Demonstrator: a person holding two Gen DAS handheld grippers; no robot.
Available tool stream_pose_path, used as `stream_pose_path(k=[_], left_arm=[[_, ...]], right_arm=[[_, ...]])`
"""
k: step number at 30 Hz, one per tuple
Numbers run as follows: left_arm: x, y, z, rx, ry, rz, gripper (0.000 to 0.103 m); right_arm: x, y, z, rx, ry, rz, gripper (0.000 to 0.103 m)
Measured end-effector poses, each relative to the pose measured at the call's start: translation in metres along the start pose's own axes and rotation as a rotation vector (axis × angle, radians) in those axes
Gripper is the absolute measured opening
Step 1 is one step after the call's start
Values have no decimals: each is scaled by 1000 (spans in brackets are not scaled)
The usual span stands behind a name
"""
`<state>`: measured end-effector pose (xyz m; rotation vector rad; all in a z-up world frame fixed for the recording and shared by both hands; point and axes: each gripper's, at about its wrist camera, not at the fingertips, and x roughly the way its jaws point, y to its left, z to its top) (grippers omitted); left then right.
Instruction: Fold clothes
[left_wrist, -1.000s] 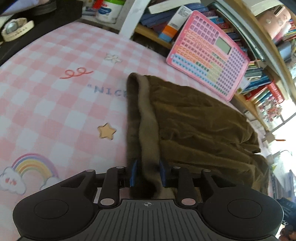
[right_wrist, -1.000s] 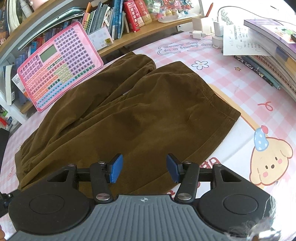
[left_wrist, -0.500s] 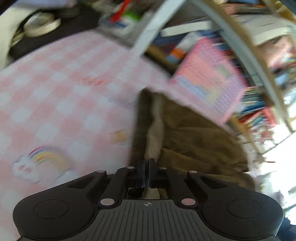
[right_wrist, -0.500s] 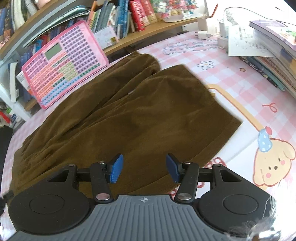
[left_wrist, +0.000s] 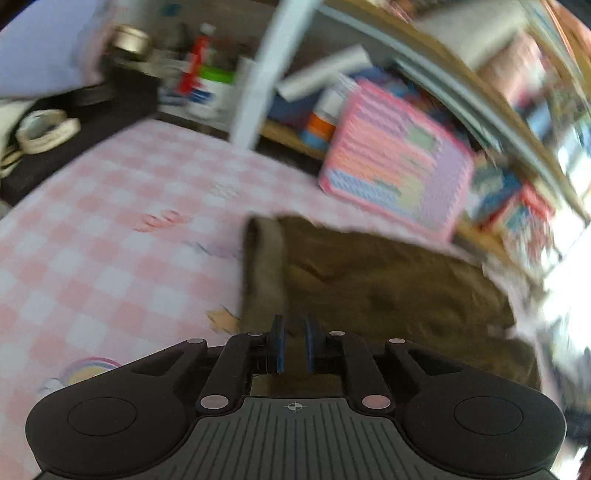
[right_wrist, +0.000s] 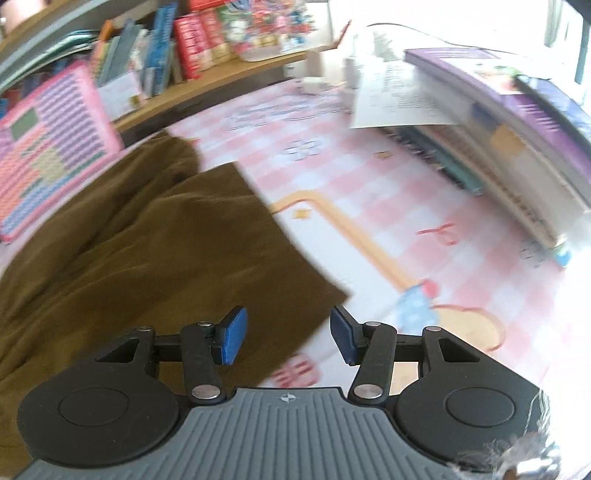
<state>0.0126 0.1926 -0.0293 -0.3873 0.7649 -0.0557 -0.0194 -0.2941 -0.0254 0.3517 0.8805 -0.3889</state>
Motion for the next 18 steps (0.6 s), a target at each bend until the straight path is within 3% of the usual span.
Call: stream_pose_path(k=[4,7,8,9,10,13,18], left_arm=[[13,4,-17,-6,59,45,12],[13,15,-21,-27,62,20,12],[12,15,-21,-27,66,18,12],[11,14,-22,-22,67,21,12],[12,13,-22,-15,67,26,12],[11,11,-23,-2,70,34,12],[10,4,-21,73,97,47,12]], right_arm=[[13,-13,3,10,14,-51,44],[18,-12,3,-4,17,-59,42],[18,-10,3,-16,16,-58,39],[18,-8,3,-34,13,-52,23],[18,-5,2,-52,10,-47,16],[14,3,4,-107,-6,-37,9],[-72,18,13,-205,-261,29,8]])
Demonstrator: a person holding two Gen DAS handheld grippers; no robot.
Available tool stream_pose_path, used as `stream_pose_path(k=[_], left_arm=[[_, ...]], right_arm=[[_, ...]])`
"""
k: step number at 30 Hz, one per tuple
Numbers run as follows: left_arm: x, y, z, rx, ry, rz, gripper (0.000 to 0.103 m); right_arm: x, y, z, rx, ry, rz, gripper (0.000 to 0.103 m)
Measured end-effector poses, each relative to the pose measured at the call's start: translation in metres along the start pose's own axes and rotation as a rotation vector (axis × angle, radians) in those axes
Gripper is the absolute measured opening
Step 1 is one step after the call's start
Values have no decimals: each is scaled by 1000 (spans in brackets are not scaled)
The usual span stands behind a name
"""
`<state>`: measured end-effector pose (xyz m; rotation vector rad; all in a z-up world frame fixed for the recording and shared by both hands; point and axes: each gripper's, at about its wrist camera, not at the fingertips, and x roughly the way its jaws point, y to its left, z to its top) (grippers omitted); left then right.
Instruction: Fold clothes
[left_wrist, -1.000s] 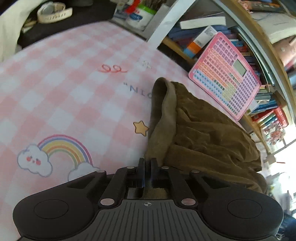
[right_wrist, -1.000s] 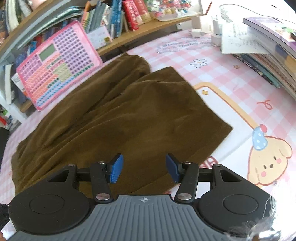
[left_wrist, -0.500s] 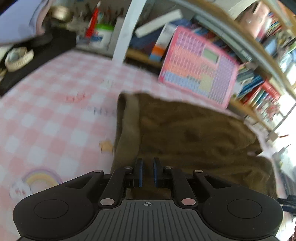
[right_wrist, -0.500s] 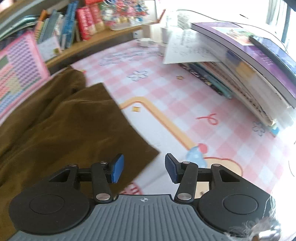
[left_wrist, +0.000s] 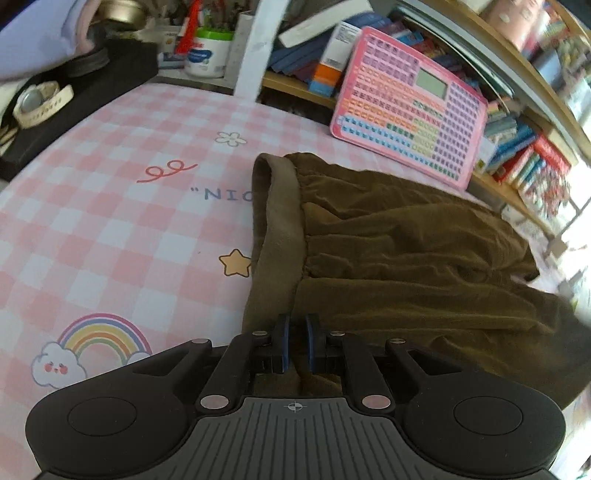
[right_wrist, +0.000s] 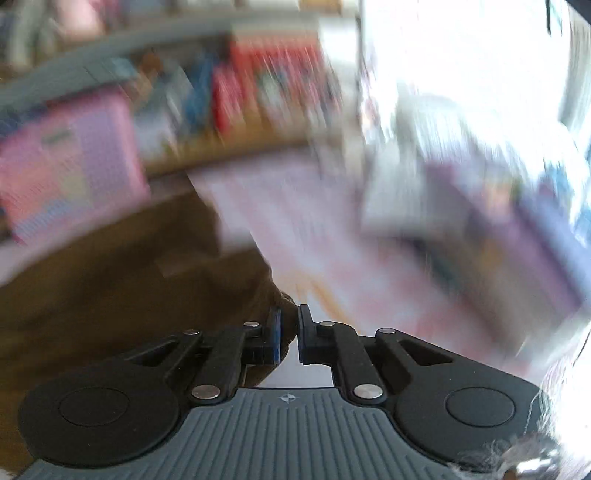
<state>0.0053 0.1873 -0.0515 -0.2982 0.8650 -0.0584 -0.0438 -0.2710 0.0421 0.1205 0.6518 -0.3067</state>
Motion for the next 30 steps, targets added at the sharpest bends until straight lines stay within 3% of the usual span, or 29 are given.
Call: stream_pose_path(k=[2,7,30], left_arm=[[0,-1,-1,27,1,1,12],[-1,1,-1,62,8,-12,12],[-18,27,-11,60,2,-41,12]], right_arm=[[-16,-6,-8,-9,12,-22,8],[24,-43,-71,136,293,-104,8],[8,-17,-98,81,275,-175,9]])
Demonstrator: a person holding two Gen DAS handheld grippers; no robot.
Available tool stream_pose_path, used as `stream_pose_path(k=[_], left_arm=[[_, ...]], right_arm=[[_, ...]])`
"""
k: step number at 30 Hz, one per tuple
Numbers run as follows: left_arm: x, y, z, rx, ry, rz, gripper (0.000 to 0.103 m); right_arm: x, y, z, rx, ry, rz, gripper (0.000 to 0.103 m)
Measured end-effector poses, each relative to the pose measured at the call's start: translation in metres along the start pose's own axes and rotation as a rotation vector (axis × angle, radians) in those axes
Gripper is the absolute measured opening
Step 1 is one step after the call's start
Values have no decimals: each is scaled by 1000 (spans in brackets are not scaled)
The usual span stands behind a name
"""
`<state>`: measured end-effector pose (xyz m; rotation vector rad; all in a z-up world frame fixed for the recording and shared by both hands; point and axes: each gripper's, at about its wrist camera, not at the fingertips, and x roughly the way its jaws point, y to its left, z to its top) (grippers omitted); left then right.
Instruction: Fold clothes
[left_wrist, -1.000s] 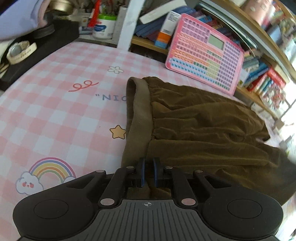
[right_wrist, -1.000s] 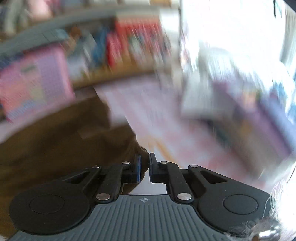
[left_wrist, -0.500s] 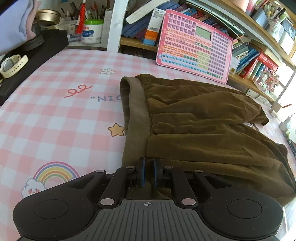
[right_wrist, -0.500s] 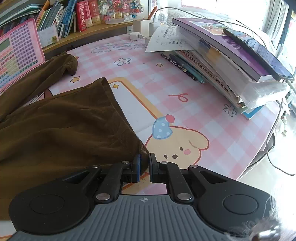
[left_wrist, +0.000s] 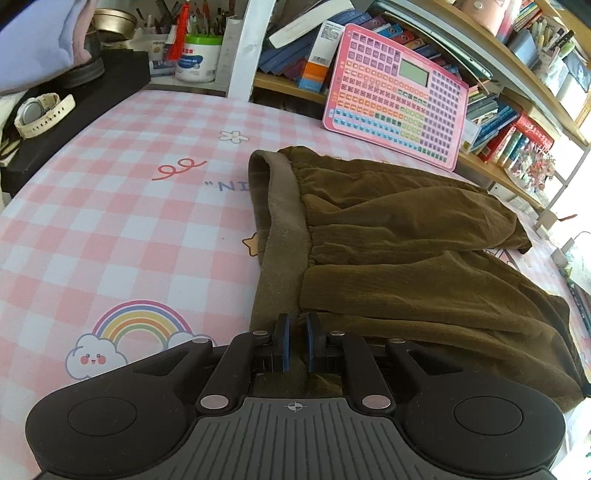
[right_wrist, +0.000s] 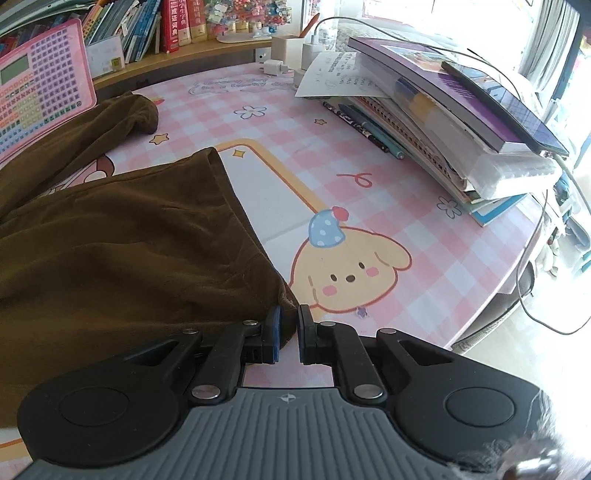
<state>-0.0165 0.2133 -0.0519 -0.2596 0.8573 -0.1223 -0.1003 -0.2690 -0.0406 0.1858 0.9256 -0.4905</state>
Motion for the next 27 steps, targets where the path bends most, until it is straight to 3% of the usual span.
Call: stream_pose_path(k=[16,24,27], left_arm=[[-7,13,-2,3,3,-18,11],[-8,10,-4,-6,-15,-6,11],[-19,11,-2,-12,-70,-22,14]], right_arm=[[-7,10,-13,7,-36,-14,9],[-7,10,-8,15,-13,-25,13],[-16,6,2,37,-30,0,14]])
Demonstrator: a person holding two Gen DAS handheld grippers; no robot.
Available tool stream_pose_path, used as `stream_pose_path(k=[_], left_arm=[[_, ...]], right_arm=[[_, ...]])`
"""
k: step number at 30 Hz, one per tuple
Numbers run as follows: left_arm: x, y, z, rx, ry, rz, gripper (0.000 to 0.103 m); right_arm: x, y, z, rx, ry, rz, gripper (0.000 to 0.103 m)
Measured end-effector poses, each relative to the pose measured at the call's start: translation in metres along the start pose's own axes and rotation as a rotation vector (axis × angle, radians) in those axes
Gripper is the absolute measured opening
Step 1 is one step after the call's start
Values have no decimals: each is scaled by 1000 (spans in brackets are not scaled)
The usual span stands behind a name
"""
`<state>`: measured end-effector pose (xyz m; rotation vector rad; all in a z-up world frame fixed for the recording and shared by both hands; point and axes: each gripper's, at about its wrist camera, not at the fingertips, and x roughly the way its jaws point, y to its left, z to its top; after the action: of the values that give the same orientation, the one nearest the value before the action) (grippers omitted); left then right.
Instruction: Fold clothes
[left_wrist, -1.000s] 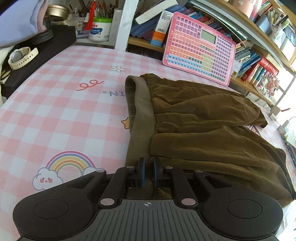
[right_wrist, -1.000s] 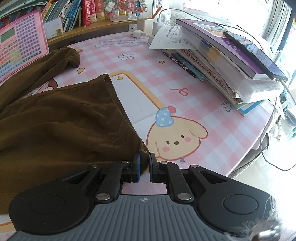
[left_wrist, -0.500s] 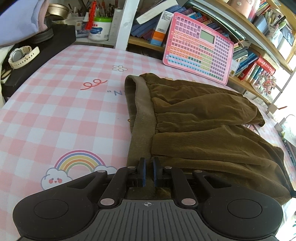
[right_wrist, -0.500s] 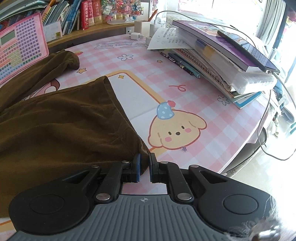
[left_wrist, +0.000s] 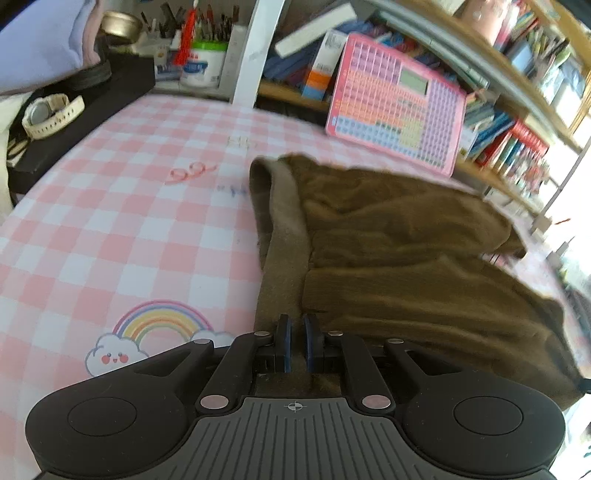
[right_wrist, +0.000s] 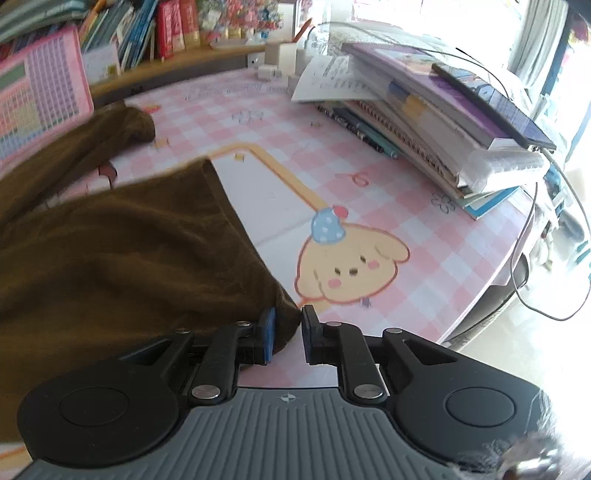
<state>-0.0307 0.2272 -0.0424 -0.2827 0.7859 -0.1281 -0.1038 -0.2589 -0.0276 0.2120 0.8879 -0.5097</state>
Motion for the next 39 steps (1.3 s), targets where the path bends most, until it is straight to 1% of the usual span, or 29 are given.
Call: stream_pose_path(k=[2,5,7,12,17,21,23,24,27,30,31,35,36,37,39], left_arm=[[-7,0,4,-3,-55,-15,14],[-8,-3,11,-25,-84,-16,14],[-6,-9,13,-37,-92,-7,14],[-1,-29,7,-71,-83,11,14],[6,-62,3,-93,-80,67,14],[18,-96,0,-125,-52,145,14],[24,-114,-4,-148,-39,182,14],[25,-123,-7,-154,-34,191,14],[28,-154,-16,-155,-19,205,14],[25,-179,-27,-149,1,227,14],[23,-183,-31,-156,6,237,14],[12,-190,-41,-196,14,287,14],[9,-190,-42,-208,10,303,14],[6,-190,-43,-219,5,316,14],[0,-191,-43,-236,-4,339,14]], right_arm=[[-6,0,9,4,-22,20,14],[-9,5,27,1,-53,66,14],[-8,11,39,-1,-61,109,15],[8,31,70,-33,-54,235,16],[34,44,99,-79,-21,370,17],[64,42,125,-69,25,497,17],[83,40,139,-27,61,585,19],[95,39,146,11,90,631,22],[127,33,169,129,178,755,26],[155,36,184,221,273,846,33],[164,37,188,251,305,867,33],[198,39,191,408,421,866,34],[206,39,191,448,449,864,36],[214,39,192,480,473,858,37],[223,43,193,505,493,833,37]])
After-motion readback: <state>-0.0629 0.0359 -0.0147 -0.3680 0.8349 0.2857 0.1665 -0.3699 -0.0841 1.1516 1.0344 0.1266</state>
